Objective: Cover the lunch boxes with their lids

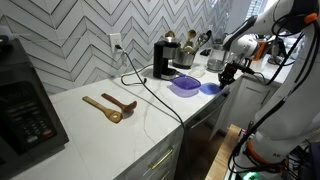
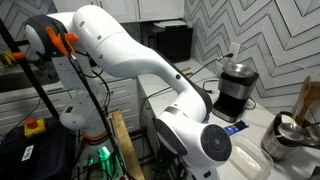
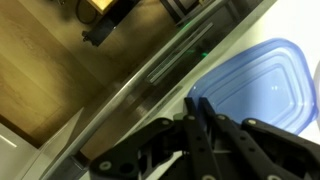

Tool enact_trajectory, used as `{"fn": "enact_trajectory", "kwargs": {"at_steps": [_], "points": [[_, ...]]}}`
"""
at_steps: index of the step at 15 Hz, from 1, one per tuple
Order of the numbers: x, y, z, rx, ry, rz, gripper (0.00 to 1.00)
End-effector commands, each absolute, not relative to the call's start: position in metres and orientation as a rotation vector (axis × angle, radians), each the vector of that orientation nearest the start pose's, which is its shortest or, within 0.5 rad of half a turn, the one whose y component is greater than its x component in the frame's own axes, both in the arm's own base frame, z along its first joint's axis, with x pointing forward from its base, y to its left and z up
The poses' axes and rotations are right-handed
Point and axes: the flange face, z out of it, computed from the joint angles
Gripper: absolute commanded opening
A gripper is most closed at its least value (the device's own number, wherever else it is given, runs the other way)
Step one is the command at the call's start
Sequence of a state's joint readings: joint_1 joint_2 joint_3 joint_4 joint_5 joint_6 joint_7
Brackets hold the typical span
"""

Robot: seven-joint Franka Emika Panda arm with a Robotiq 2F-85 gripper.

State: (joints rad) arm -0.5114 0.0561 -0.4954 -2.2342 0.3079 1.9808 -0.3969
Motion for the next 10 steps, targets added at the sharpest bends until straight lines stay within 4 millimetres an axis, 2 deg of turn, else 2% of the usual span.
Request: {"fn": "enact_trajectory", "kwargs": {"at_steps": [1, 4, 10], "points": [[0.277, -0.413, 0.325, -2.573, 1.096, 0.148, 0.02], [0.274, -0.413, 0.336, -2.588, 1.092, 0.159, 0.02], [0.260, -0.427, 0.380, -2.647, 1.021, 0.056, 0.02]]}}
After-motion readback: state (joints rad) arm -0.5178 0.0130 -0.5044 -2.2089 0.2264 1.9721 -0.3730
